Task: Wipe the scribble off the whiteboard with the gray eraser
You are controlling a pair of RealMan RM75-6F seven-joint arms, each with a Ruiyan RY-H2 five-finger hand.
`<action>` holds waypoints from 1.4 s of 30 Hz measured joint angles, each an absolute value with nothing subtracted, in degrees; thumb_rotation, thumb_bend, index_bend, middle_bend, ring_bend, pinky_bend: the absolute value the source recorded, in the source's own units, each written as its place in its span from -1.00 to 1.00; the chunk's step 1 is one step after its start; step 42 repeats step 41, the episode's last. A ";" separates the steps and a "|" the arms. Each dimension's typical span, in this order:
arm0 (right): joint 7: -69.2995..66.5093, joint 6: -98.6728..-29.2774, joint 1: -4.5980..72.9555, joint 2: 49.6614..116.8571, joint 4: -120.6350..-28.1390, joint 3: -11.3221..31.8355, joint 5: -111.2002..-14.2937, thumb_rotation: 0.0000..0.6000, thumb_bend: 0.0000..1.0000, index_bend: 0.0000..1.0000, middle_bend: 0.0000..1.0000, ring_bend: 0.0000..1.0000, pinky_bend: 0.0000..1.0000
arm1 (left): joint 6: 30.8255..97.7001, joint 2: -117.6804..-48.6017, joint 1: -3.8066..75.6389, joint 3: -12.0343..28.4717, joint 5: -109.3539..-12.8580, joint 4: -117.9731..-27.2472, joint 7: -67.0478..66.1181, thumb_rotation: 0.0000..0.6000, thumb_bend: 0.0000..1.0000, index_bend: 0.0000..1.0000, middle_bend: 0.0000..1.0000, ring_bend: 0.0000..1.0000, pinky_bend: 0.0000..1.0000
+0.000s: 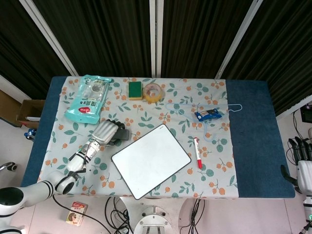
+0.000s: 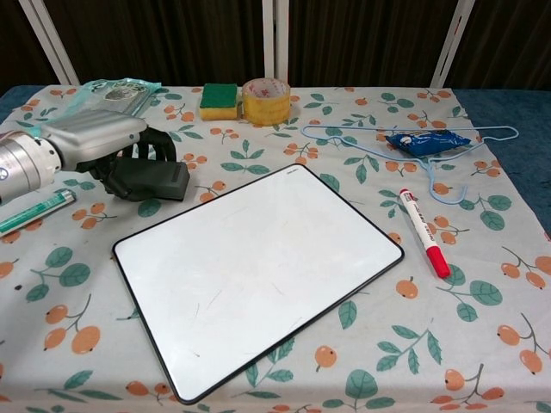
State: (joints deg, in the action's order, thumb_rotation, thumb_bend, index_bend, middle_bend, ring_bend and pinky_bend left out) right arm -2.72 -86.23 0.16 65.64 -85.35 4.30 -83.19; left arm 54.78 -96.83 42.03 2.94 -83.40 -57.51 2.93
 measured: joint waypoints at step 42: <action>-2.88 -85.39 -0.19 66.00 -83.48 3.67 -82.89 1.00 -0.47 -1.00 -1.00 -1.00 -1.00 | 80.66 -67.28 17.03 -5.10 -81.30 -93.48 -6.09 0.74 -0.98 -0.74 -0.79 -0.81 -0.54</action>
